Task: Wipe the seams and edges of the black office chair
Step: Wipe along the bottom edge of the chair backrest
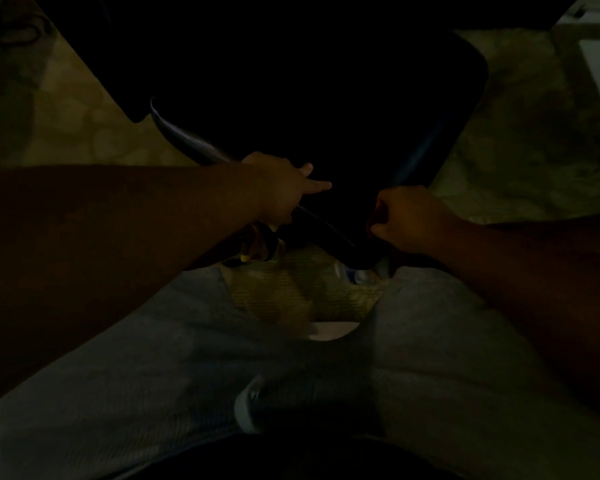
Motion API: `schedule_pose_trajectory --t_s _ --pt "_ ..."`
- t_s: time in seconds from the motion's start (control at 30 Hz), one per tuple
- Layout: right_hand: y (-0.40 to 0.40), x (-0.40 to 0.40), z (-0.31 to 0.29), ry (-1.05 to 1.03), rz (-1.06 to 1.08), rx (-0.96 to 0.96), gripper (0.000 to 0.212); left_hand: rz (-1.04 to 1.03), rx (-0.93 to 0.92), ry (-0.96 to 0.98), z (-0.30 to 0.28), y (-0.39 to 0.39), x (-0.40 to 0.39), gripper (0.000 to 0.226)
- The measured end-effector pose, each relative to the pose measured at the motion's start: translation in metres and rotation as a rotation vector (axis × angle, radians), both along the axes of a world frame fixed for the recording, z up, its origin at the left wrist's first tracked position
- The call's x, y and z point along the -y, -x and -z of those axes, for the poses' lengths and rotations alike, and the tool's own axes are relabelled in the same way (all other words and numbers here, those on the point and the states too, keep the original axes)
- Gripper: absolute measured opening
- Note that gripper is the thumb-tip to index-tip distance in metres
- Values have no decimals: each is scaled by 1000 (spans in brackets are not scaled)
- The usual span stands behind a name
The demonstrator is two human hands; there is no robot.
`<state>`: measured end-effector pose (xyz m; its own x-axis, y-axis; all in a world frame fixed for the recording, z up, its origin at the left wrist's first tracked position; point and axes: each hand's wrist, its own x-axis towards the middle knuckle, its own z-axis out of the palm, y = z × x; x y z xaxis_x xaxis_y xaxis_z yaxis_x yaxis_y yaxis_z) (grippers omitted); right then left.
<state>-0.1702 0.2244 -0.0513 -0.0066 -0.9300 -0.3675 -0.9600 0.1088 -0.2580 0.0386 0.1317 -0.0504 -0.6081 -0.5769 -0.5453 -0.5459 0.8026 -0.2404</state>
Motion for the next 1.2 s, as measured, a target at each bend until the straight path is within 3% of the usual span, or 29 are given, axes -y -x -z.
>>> schedule_pose_trajectory --t_s 0.17,0.3,0.5,0.73,0.93,1.2 --pt "14 5 0 -29 14 -51 42 -73 -44 13 1 11 -7 88" --pt "29 11 -6 -85 50 -74 38 -49 -44 16 -5 28 -3 84" --pt "47 8 -10 -85 87 -94 43 -85 -42 -34 -1 46 -1 97" --pt "59 3 -13 -84 193 -66 49 -63 -83 -33 -12 72 10 85" --pt "58 -1 -8 -237 269 -16 38 -69 -54 -33 -14 79 3 89" --pt "54 -4 -8 -210 386 28 35 -99 -66 -49 -13 78 5 89"
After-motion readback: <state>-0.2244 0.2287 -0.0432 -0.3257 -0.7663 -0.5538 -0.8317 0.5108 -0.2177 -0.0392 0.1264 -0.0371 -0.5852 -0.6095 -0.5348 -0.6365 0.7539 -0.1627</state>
